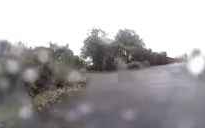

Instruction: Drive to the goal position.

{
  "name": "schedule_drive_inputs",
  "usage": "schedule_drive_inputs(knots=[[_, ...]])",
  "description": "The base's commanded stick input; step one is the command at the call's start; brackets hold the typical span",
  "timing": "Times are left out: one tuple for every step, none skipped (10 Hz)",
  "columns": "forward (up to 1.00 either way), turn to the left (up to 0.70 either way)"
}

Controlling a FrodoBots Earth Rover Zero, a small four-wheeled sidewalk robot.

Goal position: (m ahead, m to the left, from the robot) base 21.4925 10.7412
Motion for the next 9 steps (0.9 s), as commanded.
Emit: schedule_drive_inputs(knots=[[1.0, 0.0], [1.0, 0.0], [1.0, 0.0], [1.0, 0.0], [1.0, 0.0], [1.0, 0.0], [1.0, 0.0], [1.0, -0.4], [1.0, -0.4]])
